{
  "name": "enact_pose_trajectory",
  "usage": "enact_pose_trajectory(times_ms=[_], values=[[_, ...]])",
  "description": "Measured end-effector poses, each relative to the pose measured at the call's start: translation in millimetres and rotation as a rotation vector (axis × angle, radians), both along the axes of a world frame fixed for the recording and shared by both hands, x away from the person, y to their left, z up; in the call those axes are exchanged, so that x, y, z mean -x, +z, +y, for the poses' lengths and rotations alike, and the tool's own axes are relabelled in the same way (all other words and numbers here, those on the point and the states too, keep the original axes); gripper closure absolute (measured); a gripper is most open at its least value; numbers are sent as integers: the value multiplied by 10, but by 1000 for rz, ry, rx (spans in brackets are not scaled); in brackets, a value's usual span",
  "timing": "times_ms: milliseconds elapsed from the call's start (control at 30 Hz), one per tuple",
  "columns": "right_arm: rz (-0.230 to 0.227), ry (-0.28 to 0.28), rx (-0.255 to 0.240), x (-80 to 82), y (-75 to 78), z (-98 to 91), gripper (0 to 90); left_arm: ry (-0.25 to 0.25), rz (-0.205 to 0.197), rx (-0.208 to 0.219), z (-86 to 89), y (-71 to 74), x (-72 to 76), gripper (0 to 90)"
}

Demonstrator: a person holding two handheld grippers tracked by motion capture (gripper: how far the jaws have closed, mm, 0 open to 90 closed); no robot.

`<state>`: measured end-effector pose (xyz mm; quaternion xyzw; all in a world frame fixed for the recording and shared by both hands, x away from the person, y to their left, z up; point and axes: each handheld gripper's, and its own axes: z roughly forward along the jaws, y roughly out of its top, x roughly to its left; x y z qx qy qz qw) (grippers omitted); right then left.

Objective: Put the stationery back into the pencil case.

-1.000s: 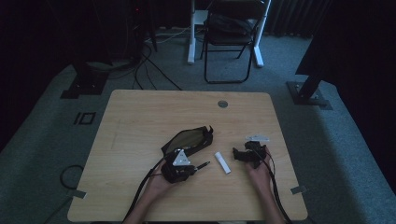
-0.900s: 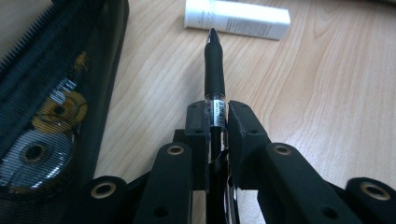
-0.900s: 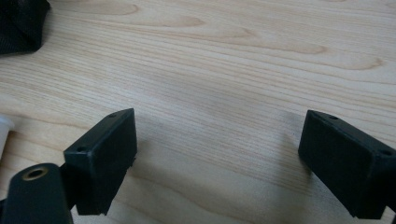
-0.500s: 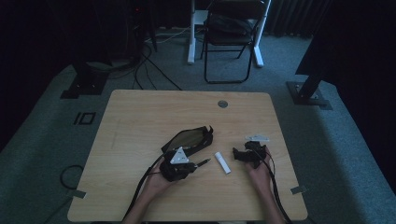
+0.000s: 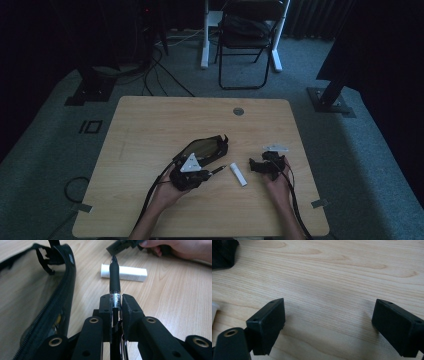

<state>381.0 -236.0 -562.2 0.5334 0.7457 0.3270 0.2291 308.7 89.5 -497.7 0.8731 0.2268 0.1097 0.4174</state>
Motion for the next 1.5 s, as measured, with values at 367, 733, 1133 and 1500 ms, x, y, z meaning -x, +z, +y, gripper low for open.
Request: enact_pose_trajectory(times_ms=[367, 733, 1133, 1500], values=[[0, 0, 0, 0, 0, 0, 114, -2, -24, 9, 6, 115, -9, 794], [0, 0, 0, 0, 0, 0, 114, -1, -44, 15, 31, 228, -21, 794], [0, 0, 0, 0, 0, 0, 114, 8, -67, 26, 70, 334, -39, 794], [0, 0, 0, 0, 0, 0, 114, 24, -83, 46, 136, 425, -88, 794]])
